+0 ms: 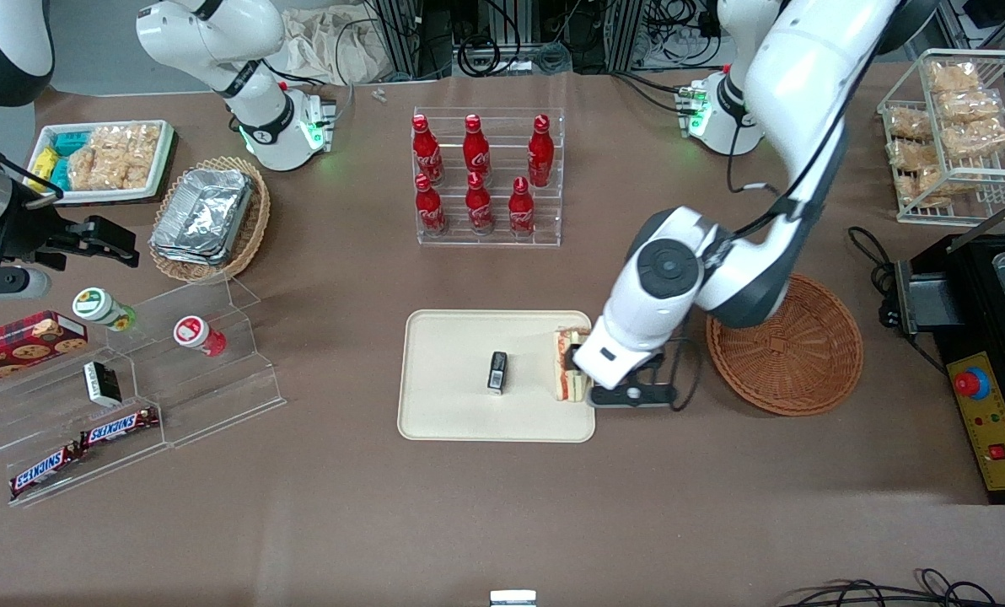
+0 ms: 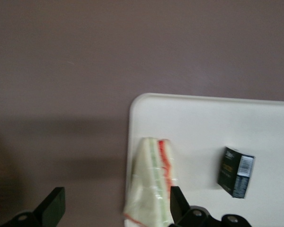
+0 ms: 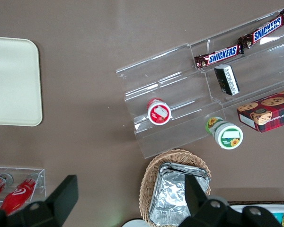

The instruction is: Place sandwich from basket to tray

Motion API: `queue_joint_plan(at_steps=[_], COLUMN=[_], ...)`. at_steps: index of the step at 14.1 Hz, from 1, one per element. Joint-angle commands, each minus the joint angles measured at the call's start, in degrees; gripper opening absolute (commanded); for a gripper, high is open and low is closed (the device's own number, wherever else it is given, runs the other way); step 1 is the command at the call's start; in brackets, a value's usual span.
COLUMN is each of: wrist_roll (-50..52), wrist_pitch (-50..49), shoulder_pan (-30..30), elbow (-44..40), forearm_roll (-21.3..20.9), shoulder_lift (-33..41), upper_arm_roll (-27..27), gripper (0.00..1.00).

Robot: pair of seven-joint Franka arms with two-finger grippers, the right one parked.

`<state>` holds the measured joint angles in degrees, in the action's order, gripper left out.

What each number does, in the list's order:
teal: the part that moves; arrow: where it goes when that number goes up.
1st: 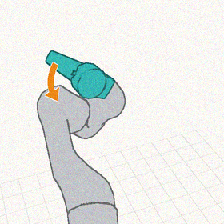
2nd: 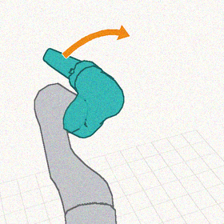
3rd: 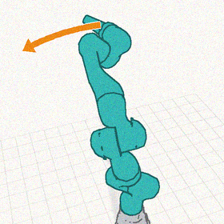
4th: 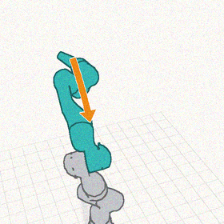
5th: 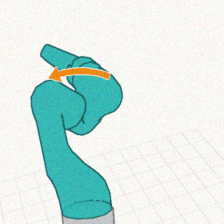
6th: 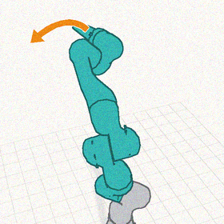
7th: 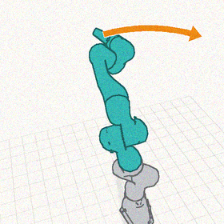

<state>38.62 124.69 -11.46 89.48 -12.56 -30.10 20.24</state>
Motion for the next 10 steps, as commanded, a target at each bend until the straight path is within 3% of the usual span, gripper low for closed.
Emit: queue_joint_plan(at_steps=[1,3,6,8,10], wrist_roll=[-6.58,-16.86,-24.36,-28.83,-36.74], wrist_pitch=[-7.85,-16.54,-27.45,-32.30,-36.34], shoulder_pan=[4.94,9.51,15.32,14.46,13.05], elbow=[1.49,1.40,1.31,1.40,1.57], forearm_roll=[3.57,9.19,10.54,12.37,17.11], shoulder_lift=[6.88,12.06,18.84,23.23,28.24], upper_arm_roll=[0.50,0.33,-0.11,-6.58,-13.26], gripper=[1.00,1.00,1.00,1.00,1.00])
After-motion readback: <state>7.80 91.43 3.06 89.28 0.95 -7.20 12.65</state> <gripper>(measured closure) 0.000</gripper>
